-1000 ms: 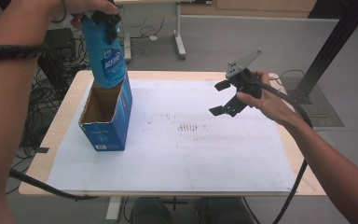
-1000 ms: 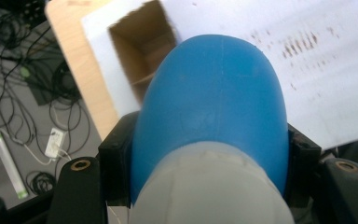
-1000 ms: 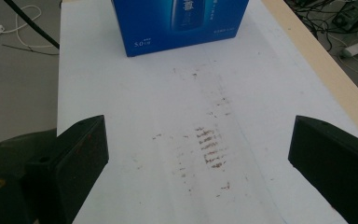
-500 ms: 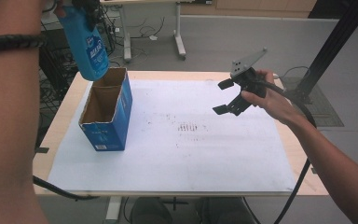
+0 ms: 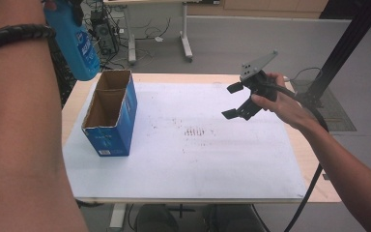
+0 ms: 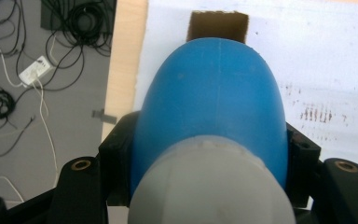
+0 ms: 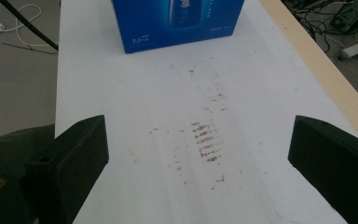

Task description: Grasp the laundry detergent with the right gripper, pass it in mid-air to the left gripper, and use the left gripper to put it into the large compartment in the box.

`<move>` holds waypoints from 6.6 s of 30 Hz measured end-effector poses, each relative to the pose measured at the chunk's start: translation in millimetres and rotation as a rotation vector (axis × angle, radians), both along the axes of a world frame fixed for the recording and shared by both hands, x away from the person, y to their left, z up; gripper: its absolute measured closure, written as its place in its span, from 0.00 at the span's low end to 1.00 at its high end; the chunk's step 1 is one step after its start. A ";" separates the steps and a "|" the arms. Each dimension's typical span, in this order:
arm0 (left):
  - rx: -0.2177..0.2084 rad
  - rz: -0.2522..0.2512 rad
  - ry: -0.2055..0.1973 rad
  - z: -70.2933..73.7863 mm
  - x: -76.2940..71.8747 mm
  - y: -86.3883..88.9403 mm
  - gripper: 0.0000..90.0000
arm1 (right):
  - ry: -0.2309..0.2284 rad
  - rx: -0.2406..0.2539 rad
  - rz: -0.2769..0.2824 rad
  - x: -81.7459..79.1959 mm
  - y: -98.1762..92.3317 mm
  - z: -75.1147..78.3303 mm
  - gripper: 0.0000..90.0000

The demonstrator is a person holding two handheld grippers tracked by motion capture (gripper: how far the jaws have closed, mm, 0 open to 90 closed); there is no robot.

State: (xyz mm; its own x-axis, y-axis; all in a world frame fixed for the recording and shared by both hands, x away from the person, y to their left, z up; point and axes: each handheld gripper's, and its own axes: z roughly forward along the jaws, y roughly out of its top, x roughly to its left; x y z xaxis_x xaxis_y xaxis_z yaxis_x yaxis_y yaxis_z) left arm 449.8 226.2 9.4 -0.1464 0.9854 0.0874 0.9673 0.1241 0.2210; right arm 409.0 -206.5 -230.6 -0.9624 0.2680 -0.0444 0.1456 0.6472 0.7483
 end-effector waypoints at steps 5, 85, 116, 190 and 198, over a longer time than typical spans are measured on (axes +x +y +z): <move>-0.007 0.032 -0.005 0.6 -1.5 5.7 0.41 | -0.003 0.001 0.001 -0.3 -1.0 1.0 0.06; -0.054 -0.006 0.050 -110.9 5.3 6.7 0.41 | -0.035 -0.032 0.008 -15.4 3.0 5.7 0.06; -0.058 -0.048 0.067 -181.0 7.4 1.5 0.41 | -0.029 -0.065 0.009 -15.3 4.9 0.6 0.06; -0.040 -0.103 0.098 -282.1 10.6 -5.7 0.41 | -0.004 -0.081 -0.034 -12.5 -6.4 -20.0 0.06; -0.028 -0.106 0.095 -282.6 10.0 -8.7 0.41 | -0.011 -0.081 -0.035 -12.5 -8.1 -15.8 0.06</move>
State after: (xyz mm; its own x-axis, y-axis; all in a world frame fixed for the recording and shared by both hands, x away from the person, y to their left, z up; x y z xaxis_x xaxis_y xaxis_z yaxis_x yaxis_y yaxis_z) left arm 459.8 217.5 -273.2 -0.0342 0.9971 0.0677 0.9917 0.0255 0.1259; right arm 396.5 -214.6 -246.4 -0.9517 0.2968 -0.0782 0.1613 0.7005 0.6952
